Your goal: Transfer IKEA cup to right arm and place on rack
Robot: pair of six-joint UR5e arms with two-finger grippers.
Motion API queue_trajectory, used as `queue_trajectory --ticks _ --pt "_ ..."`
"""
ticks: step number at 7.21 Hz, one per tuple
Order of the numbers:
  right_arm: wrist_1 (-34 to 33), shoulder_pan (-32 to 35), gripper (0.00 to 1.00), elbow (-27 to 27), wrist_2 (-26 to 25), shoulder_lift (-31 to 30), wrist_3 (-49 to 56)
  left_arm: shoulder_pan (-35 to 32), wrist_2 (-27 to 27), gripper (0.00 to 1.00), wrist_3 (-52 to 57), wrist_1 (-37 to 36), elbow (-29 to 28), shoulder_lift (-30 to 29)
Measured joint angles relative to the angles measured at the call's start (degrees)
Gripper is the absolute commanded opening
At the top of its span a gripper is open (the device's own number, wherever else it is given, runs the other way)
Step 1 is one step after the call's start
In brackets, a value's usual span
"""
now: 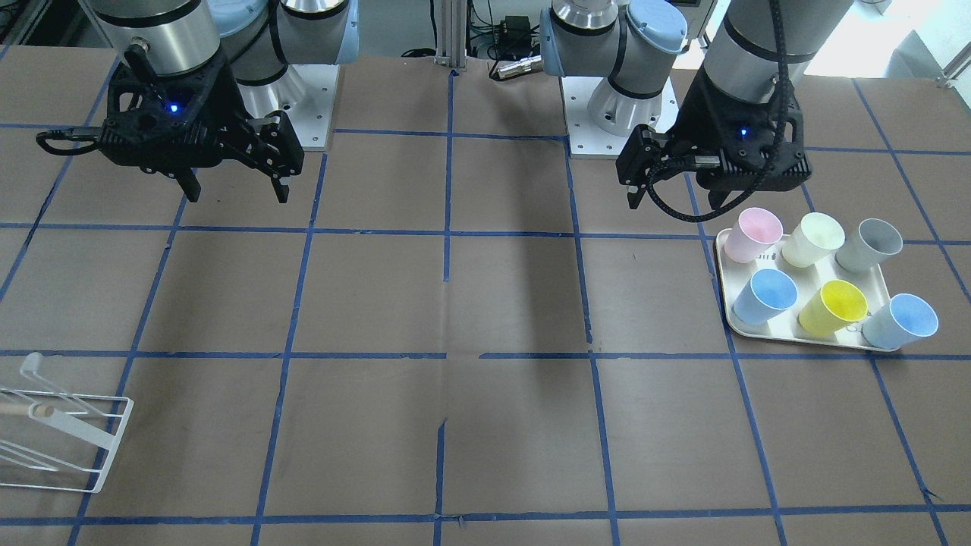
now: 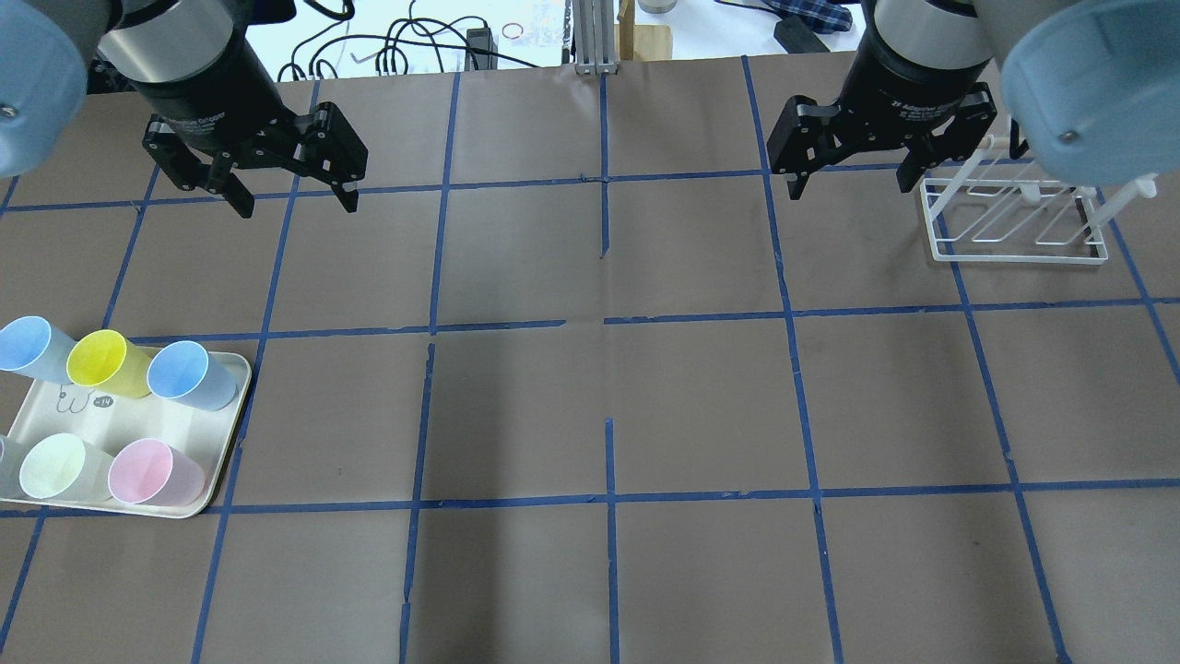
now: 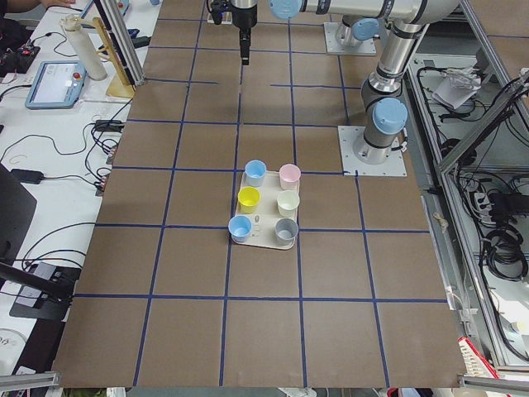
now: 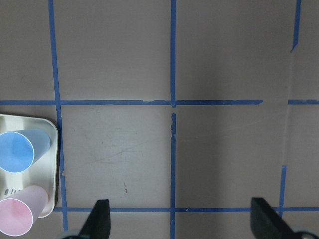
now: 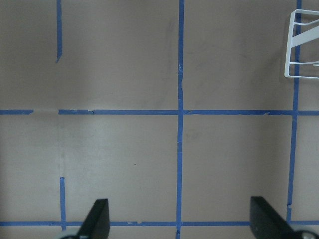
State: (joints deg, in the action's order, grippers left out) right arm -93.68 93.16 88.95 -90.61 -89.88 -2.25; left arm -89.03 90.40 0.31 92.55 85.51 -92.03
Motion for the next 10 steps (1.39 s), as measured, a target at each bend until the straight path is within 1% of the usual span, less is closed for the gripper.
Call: queue_trajectory --ticks 4,5,6,7,9,10 --pt "-0.01 0.0 1.0 0.0 0.0 -0.03 -0.26 0.26 0.04 1.0 0.95 0.35 0.17 0.49" --pt "-0.01 0.0 1.0 0.0 0.02 -0.03 -0.28 1.16 0.02 1.0 3.35 0.67 0.45 0.41" --pt "-0.01 0.0 1.0 0.0 0.06 -0.03 -0.29 3.45 0.01 1.0 8.49 0.97 1.16 0.32" --pt "-0.01 0.0 1.0 0.02 0.07 -0.03 -0.29 7.33 -0.07 1.0 15.01 1.16 2.11 0.22" --pt "-0.01 0.0 1.0 0.02 0.07 -0.03 -0.3 16.89 -0.4 1.0 32.8 0.67 4.44 -1.59" --pt "-0.01 0.0 1.0 0.01 0.05 -0.03 -0.29 21.0 -0.45 1.0 40.91 -0.72 5.84 -3.27"
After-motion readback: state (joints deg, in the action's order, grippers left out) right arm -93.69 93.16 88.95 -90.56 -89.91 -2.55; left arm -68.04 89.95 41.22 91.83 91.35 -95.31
